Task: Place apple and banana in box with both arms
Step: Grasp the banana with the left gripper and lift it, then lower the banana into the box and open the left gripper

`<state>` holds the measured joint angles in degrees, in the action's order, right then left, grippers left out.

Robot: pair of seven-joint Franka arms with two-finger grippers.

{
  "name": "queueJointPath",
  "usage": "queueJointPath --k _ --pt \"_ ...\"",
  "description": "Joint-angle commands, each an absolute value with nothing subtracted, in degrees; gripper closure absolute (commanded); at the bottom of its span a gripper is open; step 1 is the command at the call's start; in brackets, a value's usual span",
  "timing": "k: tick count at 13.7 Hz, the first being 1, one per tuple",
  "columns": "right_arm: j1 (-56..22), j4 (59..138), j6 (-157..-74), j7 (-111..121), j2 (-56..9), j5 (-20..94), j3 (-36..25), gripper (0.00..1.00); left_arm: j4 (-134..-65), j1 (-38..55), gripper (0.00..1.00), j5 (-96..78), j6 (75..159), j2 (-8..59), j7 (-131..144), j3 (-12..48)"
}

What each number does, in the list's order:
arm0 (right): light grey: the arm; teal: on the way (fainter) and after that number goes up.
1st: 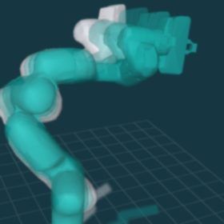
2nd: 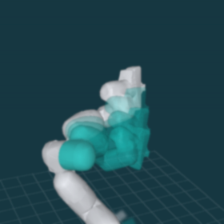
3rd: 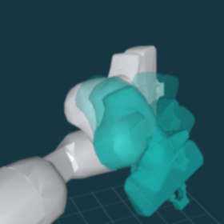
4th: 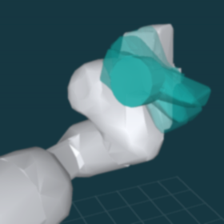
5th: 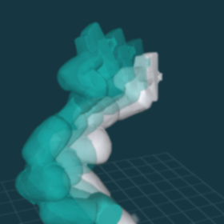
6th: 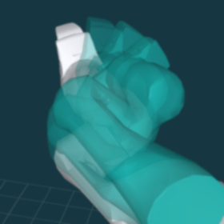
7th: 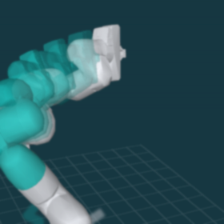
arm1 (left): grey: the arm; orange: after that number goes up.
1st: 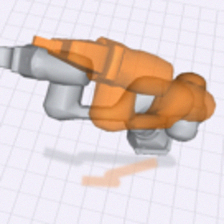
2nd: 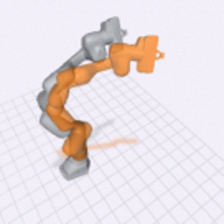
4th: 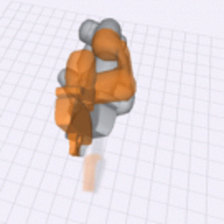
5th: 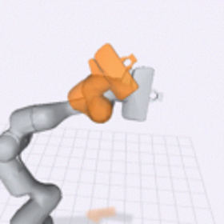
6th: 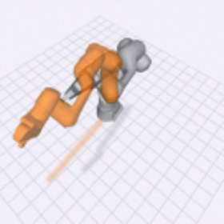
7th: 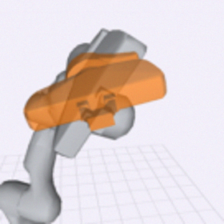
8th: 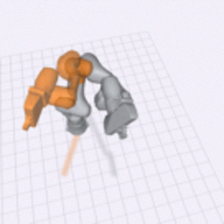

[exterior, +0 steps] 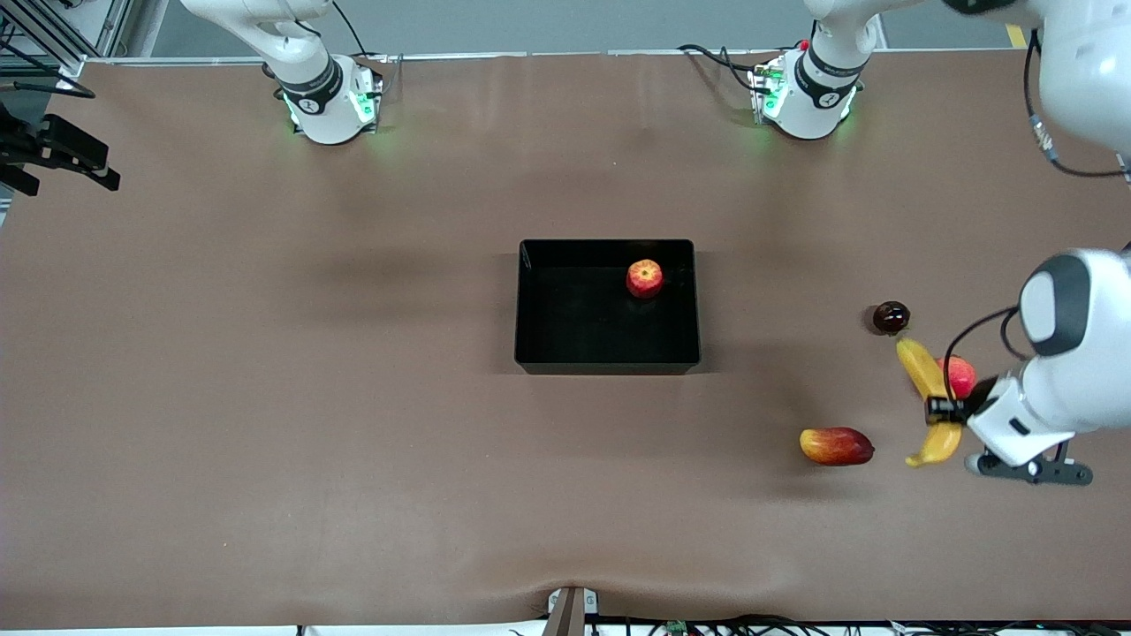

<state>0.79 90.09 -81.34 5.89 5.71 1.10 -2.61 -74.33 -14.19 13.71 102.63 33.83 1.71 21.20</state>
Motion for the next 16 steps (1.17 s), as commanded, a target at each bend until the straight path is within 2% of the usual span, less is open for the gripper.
queueJointPath --k 1,5,12,16 --pt "1.76 90.44 -81.21 5.36 6.06 2.11 -2.11 0.00 -77.17 -14.24 1.00 13.01 100.02 31.64 9.20 26.52" --pt "1.76 90.44 -81.21 5.36 6.06 2.11 -2.11 0.00 -82.00 -11.62 1.00 12.30 100.81 32.69 25.11 33.48" --pt "1.84 90.44 -81.21 5.36 6.06 2.11 -2.11 0.00 -90.26 2.97 1.00 12.22 115.38 33.66 47.16 34.63" --pt "1.84 90.35 -81.21 5.36 6.06 2.11 -2.11 0.00 -90.88 7.99 1.00 12.83 116.02 35.16 55.53 34.45"
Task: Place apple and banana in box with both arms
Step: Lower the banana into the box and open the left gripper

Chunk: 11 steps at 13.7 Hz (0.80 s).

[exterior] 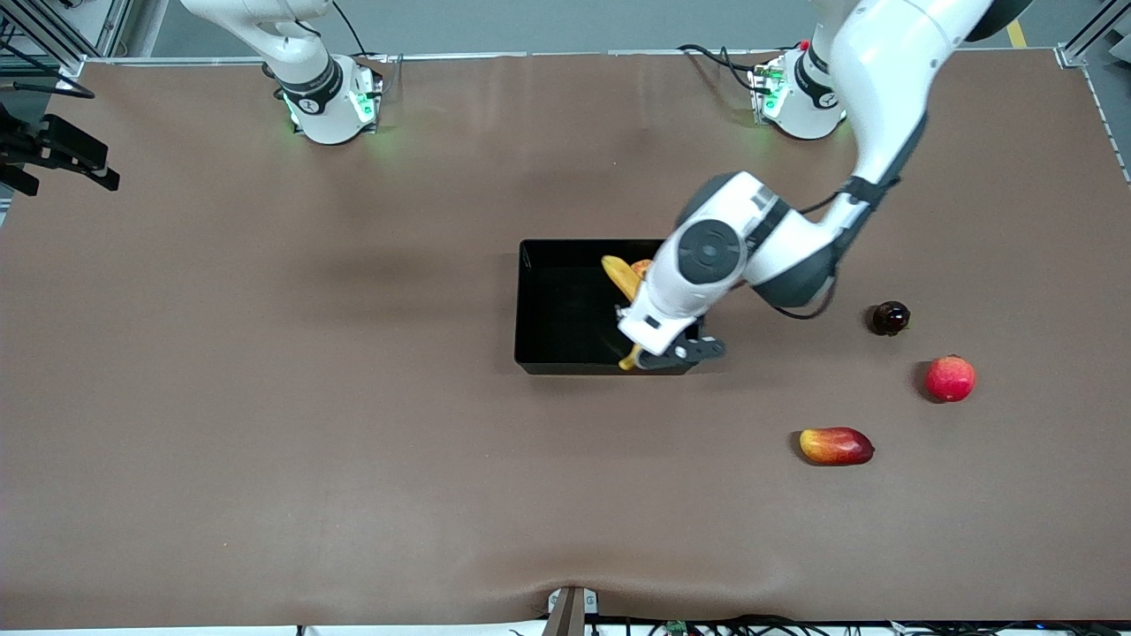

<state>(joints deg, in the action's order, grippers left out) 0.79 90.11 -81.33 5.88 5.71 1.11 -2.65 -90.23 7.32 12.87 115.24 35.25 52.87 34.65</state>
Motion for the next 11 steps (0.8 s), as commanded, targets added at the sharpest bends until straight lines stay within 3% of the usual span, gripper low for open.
queueJointPath --k 1,11 --pt "1.85 90.44 -81.12 5.36 6.06 2.11 -2.11 0.00 -90.88 8.35 1.00 12.83 116.02 35.16 57.11 34.45" --pt "1.76 90.44 -81.21 5.36 6.06 2.11 -2.11 0.00 -89.74 12.91 1.00 19.14 116.10 40.24 68.20 34.37"
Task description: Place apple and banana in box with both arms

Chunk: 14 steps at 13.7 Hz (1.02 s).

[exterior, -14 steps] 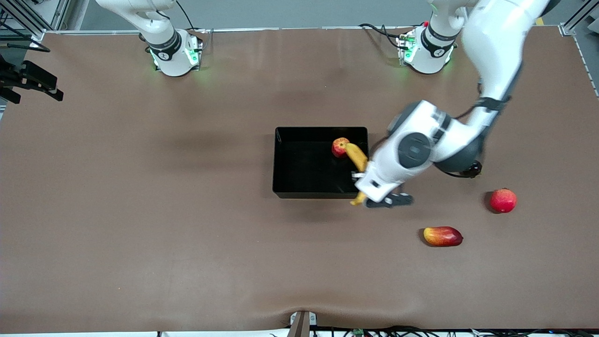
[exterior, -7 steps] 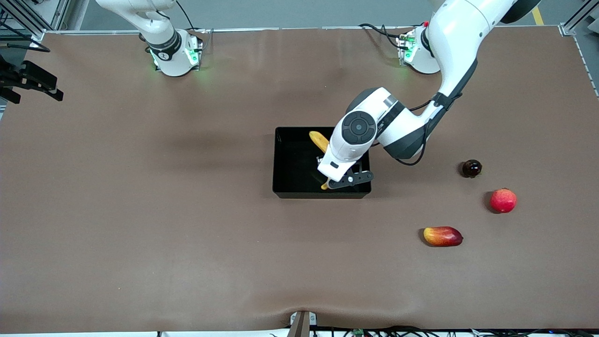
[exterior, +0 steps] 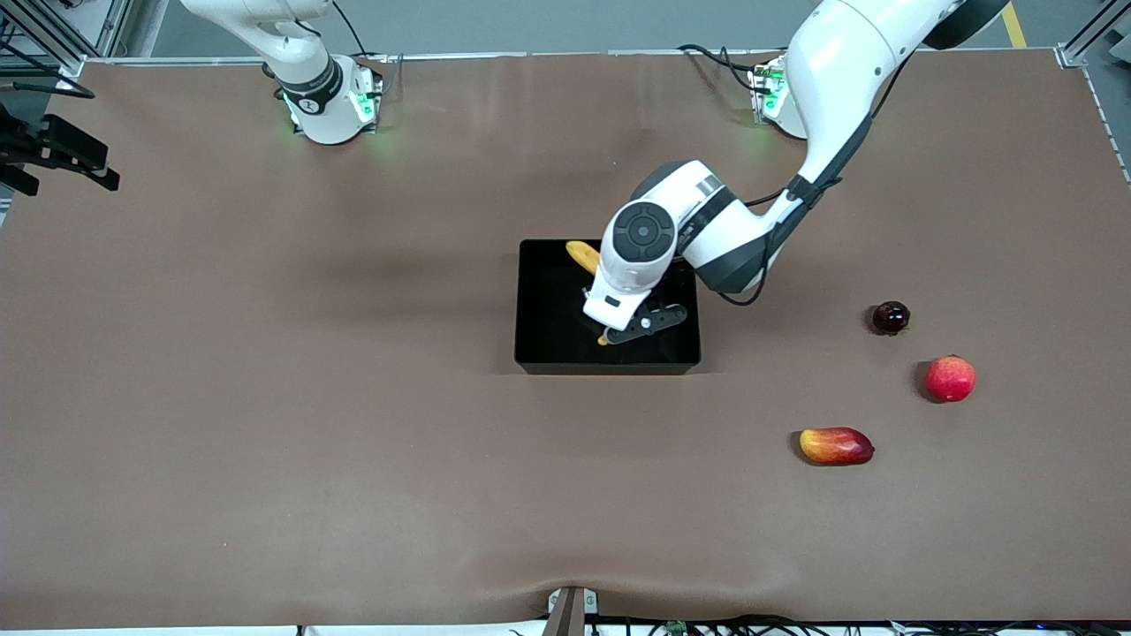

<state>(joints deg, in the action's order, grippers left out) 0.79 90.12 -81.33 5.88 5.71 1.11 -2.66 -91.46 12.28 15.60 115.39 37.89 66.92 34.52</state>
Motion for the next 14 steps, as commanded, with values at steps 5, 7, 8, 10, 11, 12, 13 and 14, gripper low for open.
queueJointPath --k 5,7,8,10,11,12,13,14 --pt "1.85 90.26 -81.21 5.36 5.89 2.02 -2.11 0.00 -85.26 15.82 1.00 20.74 116.89 44.64 68.29 34.28" --pt "1.85 90.18 -81.30 5.36 5.80 2.02 -2.11 0.00 -84.99 17.31 1.00 21.00 119.08 45.52 68.38 33.93" --pt "1.85 90.18 -81.30 5.36 5.71 2.02 -2.11 0.00 -84.99 17.49 1.00 21.18 120.14 46.22 68.20 33.06" --pt "1.85 90.18 -81.30 5.36 5.71 2.02 -2.11 0.00 -84.99 19.93 1.00 21.36 123.56 47.63 67.77 30.69" --pt "1.85 90.09 -81.30 5.36 5.71 2.02 -2.11 0.00 -85.08 21.60 1.00 22.05 124.79 47.90 67.07 28.59" --pt "1.85 90.09 -81.39 5.36 5.71 2.02 -2.11 0.00 -85.08 22.58 1.00 23.19 126.02 48.42 67.06 27.17" --pt "1.85 90.17 -81.30 5.36 5.71 2.02 -2.11 0.00 -85.08 22.67 1.00 23.99 126.91 49.04 66.97 27.07" --pt "1.85 90.18 -81.30 5.36 5.71 2.02 -2.11 0.00 -85.08 22.68 1.00 24.34 127.18 49.30 65.93 27.07"
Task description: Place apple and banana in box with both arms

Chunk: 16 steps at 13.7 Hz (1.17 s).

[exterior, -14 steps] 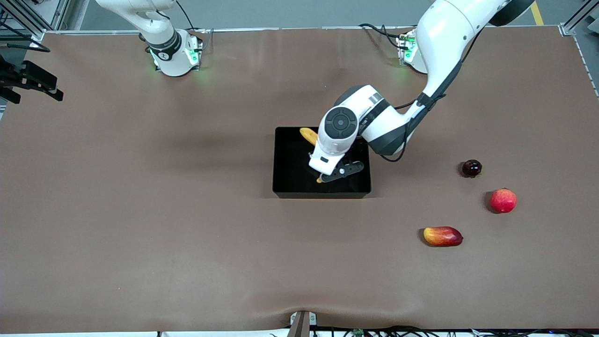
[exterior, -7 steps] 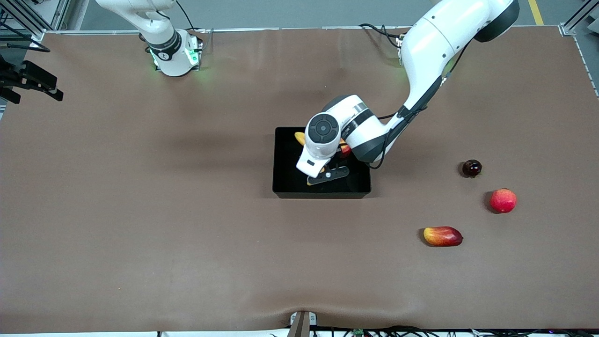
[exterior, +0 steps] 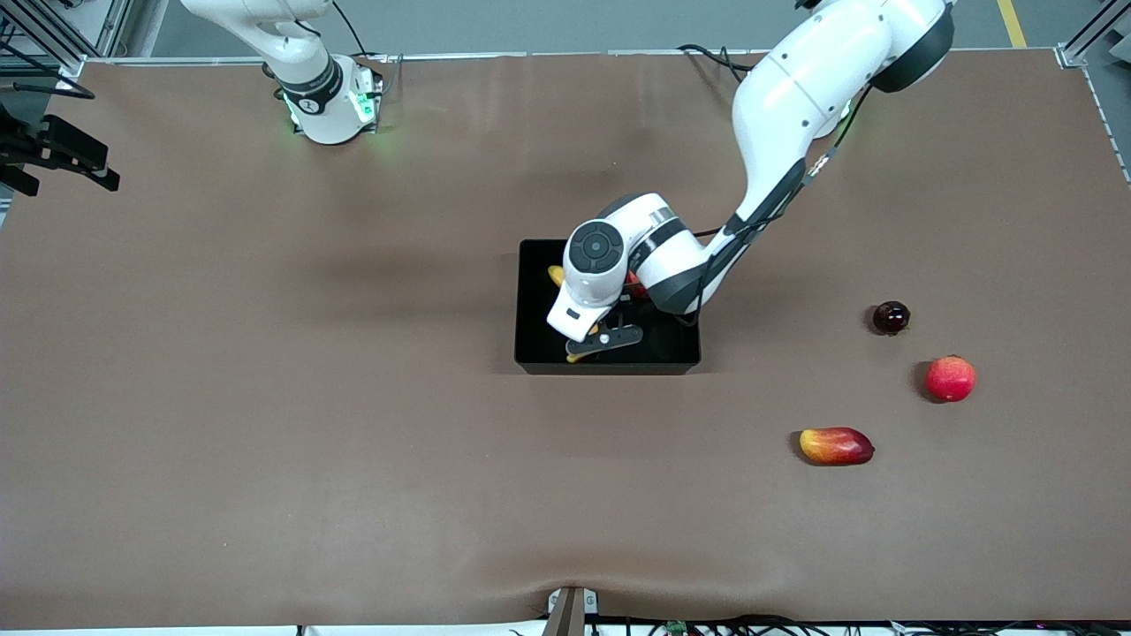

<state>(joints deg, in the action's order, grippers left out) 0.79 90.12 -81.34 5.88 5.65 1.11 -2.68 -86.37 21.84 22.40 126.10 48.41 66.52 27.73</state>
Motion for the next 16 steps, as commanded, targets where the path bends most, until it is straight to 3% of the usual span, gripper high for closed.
queueJointPath --k 1,2,3,5,9,16 --pt "1.85 90.09 -81.39 5.36 5.71 2.02 -2.11 0.00 -85.17 22.59 1.00 24.61 127.18 49.31 63.83 26.98" --pt "1.85 90.09 -81.30 5.36 5.71 2.02 -2.11 0.00 -85.17 22.59 0.96 24.70 127.18 49.31 62.16 26.98" --pt "1.85 90.09 -81.39 5.45 5.71 2.02 -2.11 0.00 -85.17 22.59 0.60 24.70 127.18 49.31 61.36 26.81" --pt "1.93 89.65 -81.39 5.54 5.54 2.02 -2.11 0.00 -84.90 22.33 0.02 24.61 127.18 48.35 61.26 26.46" --pt "1.93 89.39 -81.30 5.62 5.36 1.93 -2.20 0.00 -83.41 19.78 0.00 23.91 125.34 41.51 60.21 25.14" --pt "1.85 89.30 -81.30 5.71 5.27 1.85 -2.11 0.00 -83.41 3.54 0.00 20.13 110.32 25.25 43.21 28.47"
